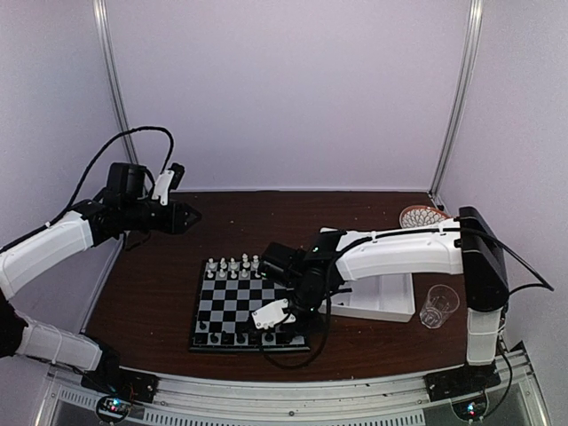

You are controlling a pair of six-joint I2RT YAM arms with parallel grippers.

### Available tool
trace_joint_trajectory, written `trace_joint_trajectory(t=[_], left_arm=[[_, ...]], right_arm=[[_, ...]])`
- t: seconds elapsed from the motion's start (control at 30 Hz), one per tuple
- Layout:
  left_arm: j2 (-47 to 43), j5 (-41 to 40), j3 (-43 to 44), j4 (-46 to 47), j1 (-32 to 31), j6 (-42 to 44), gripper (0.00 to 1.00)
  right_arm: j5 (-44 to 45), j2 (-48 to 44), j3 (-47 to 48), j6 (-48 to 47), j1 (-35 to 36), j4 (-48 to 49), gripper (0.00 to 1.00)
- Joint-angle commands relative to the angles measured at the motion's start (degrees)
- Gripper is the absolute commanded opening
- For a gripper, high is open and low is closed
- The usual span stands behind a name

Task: Set up the chess pieces on the board
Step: Move the rook to a8.

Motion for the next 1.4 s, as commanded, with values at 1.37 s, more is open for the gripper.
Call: trace_joint_trajectory(t=[1.37], left_arm=[[3.5,3.7,2.4,0.8,0.5,-0.6,0.43]], right_arm=[[2.7,-11.6,2.1,1.6,-1.7,-8.6,0.23]])
